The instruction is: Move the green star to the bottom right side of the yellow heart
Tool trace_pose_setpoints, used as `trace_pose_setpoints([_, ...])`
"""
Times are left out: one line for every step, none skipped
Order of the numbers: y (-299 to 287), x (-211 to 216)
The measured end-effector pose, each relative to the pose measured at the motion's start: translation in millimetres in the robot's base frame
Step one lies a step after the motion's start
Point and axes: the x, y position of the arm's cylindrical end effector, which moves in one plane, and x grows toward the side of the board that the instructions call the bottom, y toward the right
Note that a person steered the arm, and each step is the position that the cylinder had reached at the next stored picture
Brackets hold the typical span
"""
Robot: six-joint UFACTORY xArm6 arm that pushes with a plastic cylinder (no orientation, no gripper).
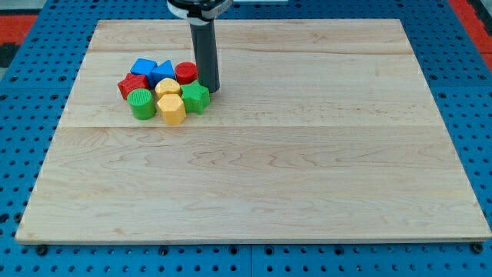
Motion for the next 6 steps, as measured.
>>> trace_pose_setpoints([0, 2])
trace_pose_setpoints([-1, 7])
trace_pose_setpoints([-22, 2])
trace_pose_setpoints([-35, -1])
trace_pose_setpoints([-39, -1])
trace_pose_setpoints([7, 31])
